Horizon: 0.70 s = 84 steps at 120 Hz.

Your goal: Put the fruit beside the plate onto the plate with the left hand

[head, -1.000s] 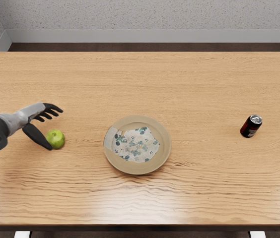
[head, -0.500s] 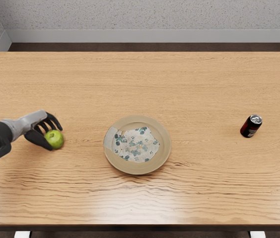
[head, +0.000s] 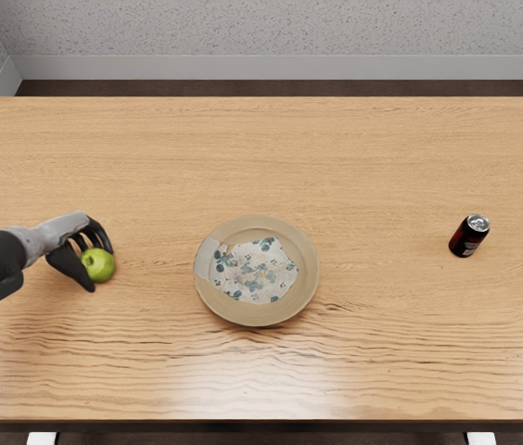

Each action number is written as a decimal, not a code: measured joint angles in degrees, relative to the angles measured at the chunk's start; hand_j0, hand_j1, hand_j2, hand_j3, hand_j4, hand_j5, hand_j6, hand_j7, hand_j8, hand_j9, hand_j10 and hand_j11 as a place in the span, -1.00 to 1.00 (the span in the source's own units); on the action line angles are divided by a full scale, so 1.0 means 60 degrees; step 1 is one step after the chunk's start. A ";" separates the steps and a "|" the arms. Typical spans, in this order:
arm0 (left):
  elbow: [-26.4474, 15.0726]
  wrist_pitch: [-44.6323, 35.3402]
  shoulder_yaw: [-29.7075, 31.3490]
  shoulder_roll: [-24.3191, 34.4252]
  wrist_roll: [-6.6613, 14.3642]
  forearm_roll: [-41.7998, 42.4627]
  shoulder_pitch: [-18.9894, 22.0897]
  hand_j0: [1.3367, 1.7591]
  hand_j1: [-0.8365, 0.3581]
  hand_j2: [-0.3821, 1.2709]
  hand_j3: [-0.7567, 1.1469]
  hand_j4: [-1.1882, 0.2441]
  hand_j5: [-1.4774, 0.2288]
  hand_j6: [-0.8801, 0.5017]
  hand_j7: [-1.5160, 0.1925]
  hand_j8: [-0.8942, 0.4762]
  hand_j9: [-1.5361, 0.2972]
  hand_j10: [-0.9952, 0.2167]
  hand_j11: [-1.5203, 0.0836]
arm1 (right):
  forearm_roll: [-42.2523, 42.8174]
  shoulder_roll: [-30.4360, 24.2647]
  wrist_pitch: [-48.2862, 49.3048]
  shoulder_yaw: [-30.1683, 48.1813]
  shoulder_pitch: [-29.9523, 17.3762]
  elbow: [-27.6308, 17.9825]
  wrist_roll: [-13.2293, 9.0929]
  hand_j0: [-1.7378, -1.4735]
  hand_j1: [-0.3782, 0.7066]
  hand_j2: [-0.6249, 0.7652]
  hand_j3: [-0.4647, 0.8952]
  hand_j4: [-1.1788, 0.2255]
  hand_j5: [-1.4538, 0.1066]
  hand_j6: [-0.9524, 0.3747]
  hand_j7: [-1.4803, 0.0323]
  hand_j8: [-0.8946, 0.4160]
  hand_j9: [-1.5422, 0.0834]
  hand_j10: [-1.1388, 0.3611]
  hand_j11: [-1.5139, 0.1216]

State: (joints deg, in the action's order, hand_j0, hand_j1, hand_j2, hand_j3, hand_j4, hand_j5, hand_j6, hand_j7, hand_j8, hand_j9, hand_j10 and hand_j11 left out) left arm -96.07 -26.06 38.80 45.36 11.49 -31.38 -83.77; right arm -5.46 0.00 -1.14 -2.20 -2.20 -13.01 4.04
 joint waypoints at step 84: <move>0.0010 0.0134 0.0072 -0.0843 -0.0013 0.0272 -0.1503 0.51 -0.09 -0.09 -0.20 -0.18 -0.36 -0.34 -0.29 -0.46 -0.31 -0.47 -0.24 | 0.0001 0.0000 0.0000 0.0001 0.0001 0.0000 0.0000 -0.40 -0.87 -0.11 -0.32 0.63 0.81 0.39 0.90 0.31 0.84 0.47 0.80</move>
State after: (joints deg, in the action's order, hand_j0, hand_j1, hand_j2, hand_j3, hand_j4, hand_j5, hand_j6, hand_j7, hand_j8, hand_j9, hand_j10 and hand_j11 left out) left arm -96.01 -25.26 39.23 40.30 11.41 -29.75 -92.79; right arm -5.46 0.00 -1.14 -2.20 -2.20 -13.01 4.04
